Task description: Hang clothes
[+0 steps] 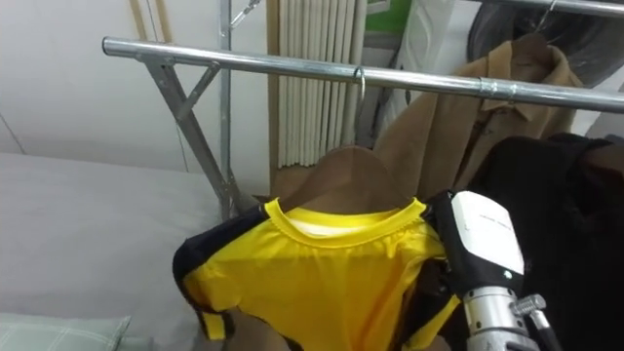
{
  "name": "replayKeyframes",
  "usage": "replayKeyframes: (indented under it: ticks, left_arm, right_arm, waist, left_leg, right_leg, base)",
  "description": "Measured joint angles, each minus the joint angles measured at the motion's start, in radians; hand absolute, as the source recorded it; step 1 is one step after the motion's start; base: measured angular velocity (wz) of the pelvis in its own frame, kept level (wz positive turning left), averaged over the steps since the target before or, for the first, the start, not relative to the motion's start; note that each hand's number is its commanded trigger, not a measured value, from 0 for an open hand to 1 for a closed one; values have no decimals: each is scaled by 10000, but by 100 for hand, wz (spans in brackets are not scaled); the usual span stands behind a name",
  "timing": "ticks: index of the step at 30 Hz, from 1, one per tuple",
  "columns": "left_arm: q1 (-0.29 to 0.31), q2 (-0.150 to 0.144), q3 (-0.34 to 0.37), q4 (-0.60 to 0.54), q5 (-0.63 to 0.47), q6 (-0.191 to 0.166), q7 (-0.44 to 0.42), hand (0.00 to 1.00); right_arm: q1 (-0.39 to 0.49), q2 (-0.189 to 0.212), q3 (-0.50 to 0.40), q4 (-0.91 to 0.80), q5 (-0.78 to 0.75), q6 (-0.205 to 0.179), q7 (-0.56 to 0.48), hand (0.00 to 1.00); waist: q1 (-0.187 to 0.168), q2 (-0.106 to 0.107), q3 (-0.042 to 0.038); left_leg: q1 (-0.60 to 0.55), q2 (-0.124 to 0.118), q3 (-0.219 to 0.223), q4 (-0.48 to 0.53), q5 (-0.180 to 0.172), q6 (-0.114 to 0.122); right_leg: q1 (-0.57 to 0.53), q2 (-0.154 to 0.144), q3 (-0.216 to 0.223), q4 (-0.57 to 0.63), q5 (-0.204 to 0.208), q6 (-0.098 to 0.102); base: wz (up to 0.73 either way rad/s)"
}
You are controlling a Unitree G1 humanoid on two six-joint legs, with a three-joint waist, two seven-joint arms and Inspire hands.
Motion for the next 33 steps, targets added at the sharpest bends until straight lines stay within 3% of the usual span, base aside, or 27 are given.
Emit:
replayKeyframes:
  ticks: [16, 18, 33]
  left_arm:
    - [-1, 62, 1, 166, 655, -194, -840, 0]
    - [0, 58, 5, 165, 655, -193, -899, 0]
    - [277, 49, 221, 194, 902, -193, -1275, 0]
  right_arm:
    - [-576, 139, 314, 1247, 184, -386, 202, 100]
    - [-618, 130, 292, 1535, 636, -397, 237, 100]
    - [-1412, -30, -85, 2777, 1410, -537, 284, 100]
  waist:
    - [502, 47, 53]
    - [514, 48, 56]
    - [528, 91, 60]
  left_leg:
    - [58, -71, -549, -79, 8, 9]
    - [92, -123, -735, -85, 8, 10]
    - [127, -136, -816, -86, 9, 12]
  right_leg:
    - [313, -115, -516, -339, -75, 63]
    - [333, -170, -530, -261, -193, 82]
    - [354, -189, -651, -131, -239, 78]
  base:
    - [10]
    - [13]
    - [0]
